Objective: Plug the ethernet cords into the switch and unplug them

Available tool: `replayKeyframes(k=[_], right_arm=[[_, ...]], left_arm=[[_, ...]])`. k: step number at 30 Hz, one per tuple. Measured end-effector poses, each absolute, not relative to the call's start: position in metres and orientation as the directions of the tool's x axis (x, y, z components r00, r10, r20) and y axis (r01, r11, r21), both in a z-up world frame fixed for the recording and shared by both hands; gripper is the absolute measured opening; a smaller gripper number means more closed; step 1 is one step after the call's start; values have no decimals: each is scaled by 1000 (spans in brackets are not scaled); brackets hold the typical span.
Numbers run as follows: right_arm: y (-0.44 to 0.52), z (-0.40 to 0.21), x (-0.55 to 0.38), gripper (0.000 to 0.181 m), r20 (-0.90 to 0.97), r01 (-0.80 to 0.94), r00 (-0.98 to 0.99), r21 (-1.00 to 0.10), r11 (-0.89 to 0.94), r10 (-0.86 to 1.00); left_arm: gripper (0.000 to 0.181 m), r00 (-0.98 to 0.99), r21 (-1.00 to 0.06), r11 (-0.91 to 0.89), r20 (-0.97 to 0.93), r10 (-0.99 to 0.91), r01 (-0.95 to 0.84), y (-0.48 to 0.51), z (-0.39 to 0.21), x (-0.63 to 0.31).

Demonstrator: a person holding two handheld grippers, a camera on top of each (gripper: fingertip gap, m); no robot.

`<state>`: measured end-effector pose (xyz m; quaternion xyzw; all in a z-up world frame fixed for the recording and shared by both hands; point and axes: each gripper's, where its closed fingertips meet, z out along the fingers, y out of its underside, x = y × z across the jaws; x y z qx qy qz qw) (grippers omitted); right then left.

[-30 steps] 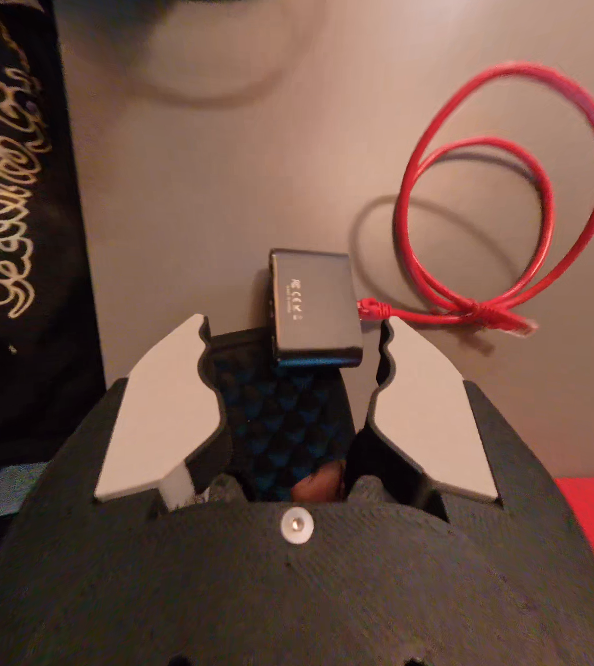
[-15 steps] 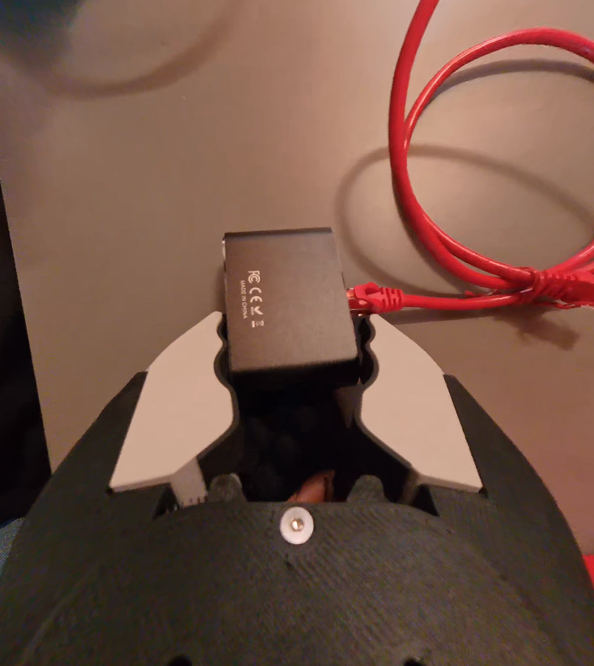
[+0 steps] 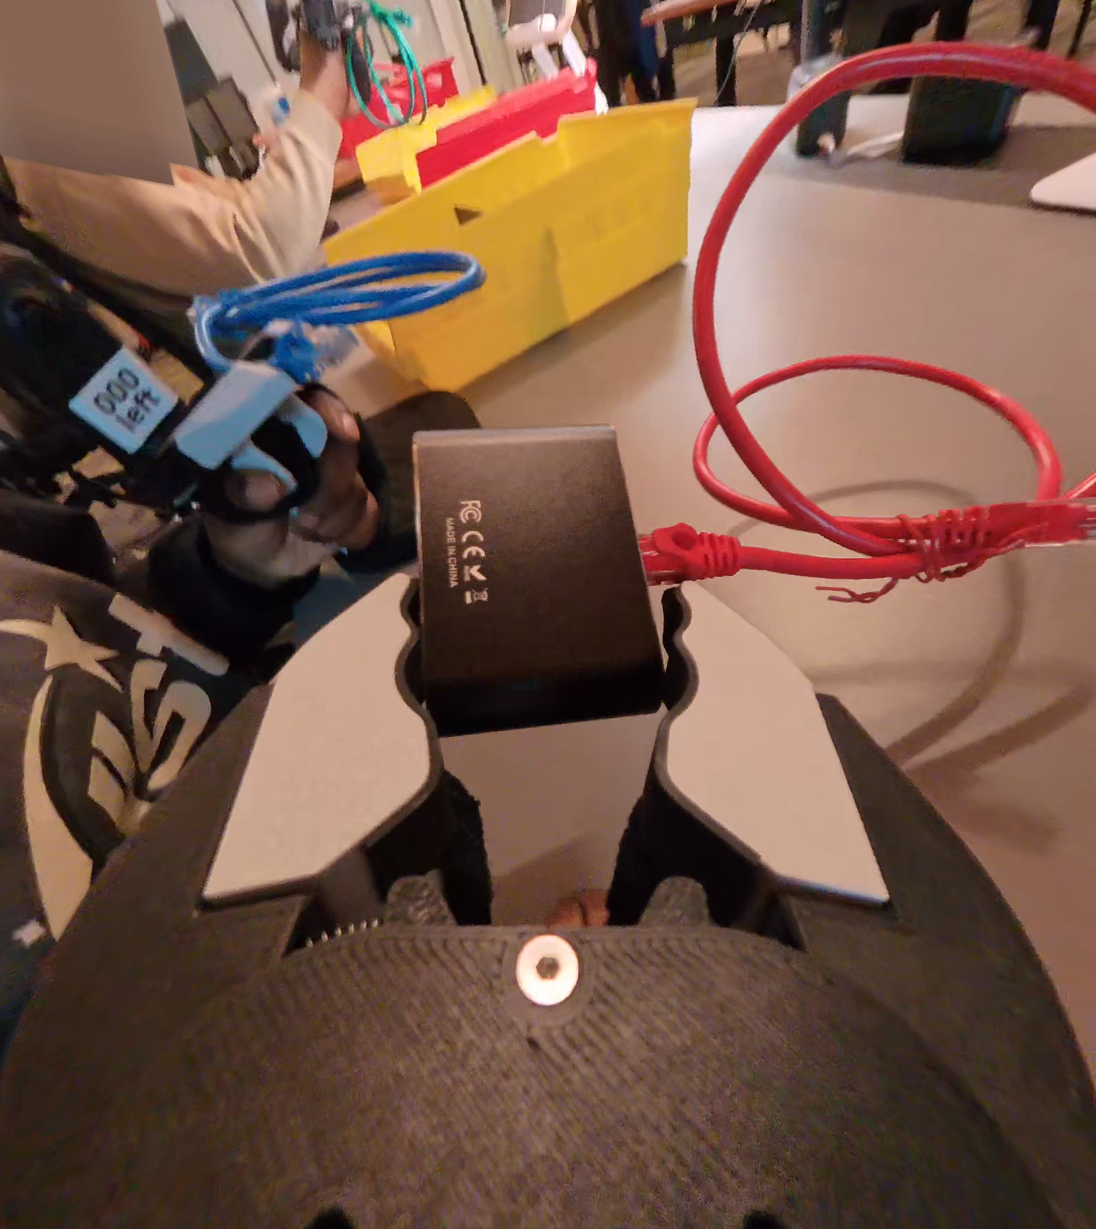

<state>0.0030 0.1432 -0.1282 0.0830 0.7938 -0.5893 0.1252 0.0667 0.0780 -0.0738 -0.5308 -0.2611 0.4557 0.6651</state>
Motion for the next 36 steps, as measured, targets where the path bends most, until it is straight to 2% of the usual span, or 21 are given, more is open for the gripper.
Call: replayKeyframes(k=[6,12,22,28,36], right_arm=[[131,-113,4,70,-252,263,-964,-948,179,83],[122,-111,5,70,-50,84,-976,-984,156,210],[105,-99,16,70,137,-103,-956,-985,140,259],[105,-94,19,70,176,-151,-944,-983,107,278],[107,-87,25,69,335,-316,-901,-942,112,274]], left_arm=[[11,290,-907,-214,-329,899,-363,87,-79,65],[11,175,-845,-379,-467,867,-377,100,-82,66],[11,122,-821,-416,-495,860,-391,94,-80,67],[11,101,-806,-423,-503,859,-415,94,-77,70],[11,94,-783,-431,-521,849,-448,96,-76,74]])
